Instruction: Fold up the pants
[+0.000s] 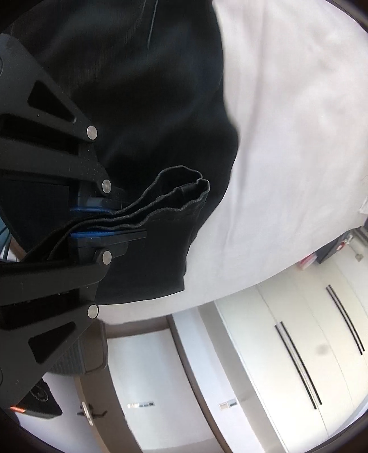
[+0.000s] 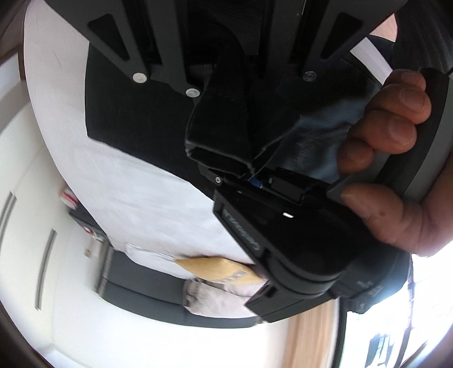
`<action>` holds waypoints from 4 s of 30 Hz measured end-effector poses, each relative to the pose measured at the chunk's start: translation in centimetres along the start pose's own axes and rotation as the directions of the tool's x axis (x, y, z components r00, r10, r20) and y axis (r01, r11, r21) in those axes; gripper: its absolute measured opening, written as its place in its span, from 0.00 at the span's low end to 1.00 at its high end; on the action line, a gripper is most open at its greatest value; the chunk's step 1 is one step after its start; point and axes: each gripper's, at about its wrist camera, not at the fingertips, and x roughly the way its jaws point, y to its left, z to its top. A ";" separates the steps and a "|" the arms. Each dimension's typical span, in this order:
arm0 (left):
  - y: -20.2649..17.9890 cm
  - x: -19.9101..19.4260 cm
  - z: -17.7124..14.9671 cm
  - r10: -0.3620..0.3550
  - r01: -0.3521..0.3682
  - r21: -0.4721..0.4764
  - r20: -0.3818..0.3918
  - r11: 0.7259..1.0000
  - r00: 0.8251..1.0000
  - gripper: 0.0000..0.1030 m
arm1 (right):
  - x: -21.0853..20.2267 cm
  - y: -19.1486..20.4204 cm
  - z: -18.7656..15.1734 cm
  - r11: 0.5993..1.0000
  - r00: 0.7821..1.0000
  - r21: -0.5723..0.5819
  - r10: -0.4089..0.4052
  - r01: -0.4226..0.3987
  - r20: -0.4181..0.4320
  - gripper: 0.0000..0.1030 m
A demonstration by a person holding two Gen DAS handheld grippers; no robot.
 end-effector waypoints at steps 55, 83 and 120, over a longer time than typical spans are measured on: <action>-0.5 -1.3 -14.4 0.290 -0.314 0.109 0.189 0.943 0.938 0.12 | 9.8 -21.2 -2.6 0.325 0.770 0.829 0.612 -0.454 0.182 0.60; -0.2 -0.8 -13.9 0.293 -0.314 0.092 0.188 0.945 0.938 0.12 | 14.1 -19.3 -1.1 0.339 0.760 0.863 0.645 -0.375 0.077 0.63; 17.5 -24.7 -22.9 0.393 -0.088 -0.519 0.514 0.850 0.763 0.88 | 3.4 -10.0 -3.7 0.407 0.694 0.754 0.714 -0.515 0.089 0.77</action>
